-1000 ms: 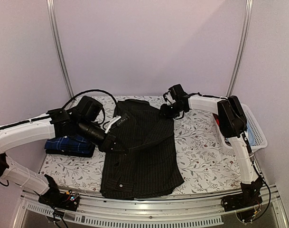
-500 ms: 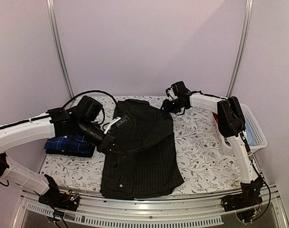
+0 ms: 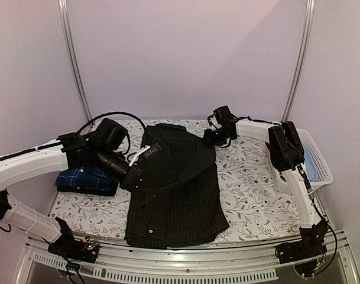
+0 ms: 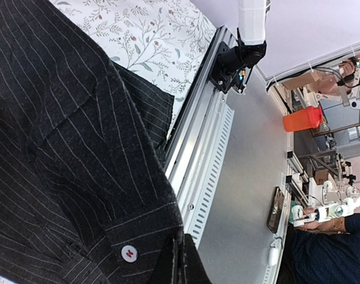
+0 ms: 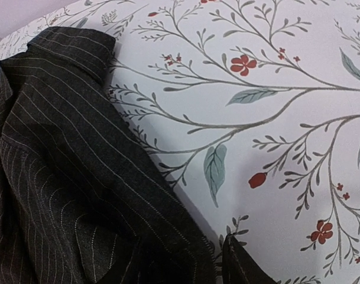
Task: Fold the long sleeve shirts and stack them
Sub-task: Smooth out the 1/3-folded shirt at the center of the board.
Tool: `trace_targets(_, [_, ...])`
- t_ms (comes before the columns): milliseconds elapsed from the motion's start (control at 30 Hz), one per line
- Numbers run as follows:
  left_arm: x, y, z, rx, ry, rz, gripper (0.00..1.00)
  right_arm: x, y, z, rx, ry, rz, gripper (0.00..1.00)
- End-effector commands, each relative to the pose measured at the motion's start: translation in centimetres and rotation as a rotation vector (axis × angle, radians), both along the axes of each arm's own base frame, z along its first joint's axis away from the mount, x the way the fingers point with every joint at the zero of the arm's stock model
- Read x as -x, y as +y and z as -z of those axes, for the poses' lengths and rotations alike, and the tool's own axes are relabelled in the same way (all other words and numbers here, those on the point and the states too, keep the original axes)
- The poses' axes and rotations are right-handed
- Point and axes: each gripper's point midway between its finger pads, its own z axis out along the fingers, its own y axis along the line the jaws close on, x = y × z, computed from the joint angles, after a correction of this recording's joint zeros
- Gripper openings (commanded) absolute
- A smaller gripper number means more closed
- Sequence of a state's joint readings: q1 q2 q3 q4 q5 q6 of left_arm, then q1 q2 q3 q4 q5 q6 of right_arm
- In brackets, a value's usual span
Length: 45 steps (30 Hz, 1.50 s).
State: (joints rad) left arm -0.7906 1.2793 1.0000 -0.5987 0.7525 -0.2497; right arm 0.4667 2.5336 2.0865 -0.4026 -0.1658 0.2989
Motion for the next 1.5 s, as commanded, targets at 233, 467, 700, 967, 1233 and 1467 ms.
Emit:
trace_targets(233, [-0.4, -0.1, -1.3, 0.021, -0.023, 0.011, 0.0, -0.2, -2.7, -0.4, -0.012, 0.029, 0.046, 0.48])
trace_targets(467, [-0.5, -0.2, -1.3, 0.023, -0.029, 0.017, 0.0, 1.1, -0.4, -0.1, -0.127, 0.079, -0.028, 0.31])
trace_targets(700, [-0.6, -0.4, -1.5, 0.027, -0.03, 0.022, 0.0, 1.0, -0.1, -0.3, -0.152, 0.079, -0.027, 0.05])
trace_targets(967, [-1.2, -1.6, -3.2, 0.09, -0.053, 0.043, 0.0, -3.7, -4.2, -4.8, -0.062, -0.102, 0.123, 0.0])
trace_targets(1233, [-3.4, -3.3, -3.8, 0.117, -0.085, 0.008, 0.0, -6.6, -3.2, -7.0, -0.129, -0.221, 0.104, 0.0])
trace_targets(1467, [-6.8, -4.3, -5.8, 0.173, -0.156, -0.09, 0.0, -8.2, -4.0, -6.5, -0.132, -0.248, 0.122, 0.0])
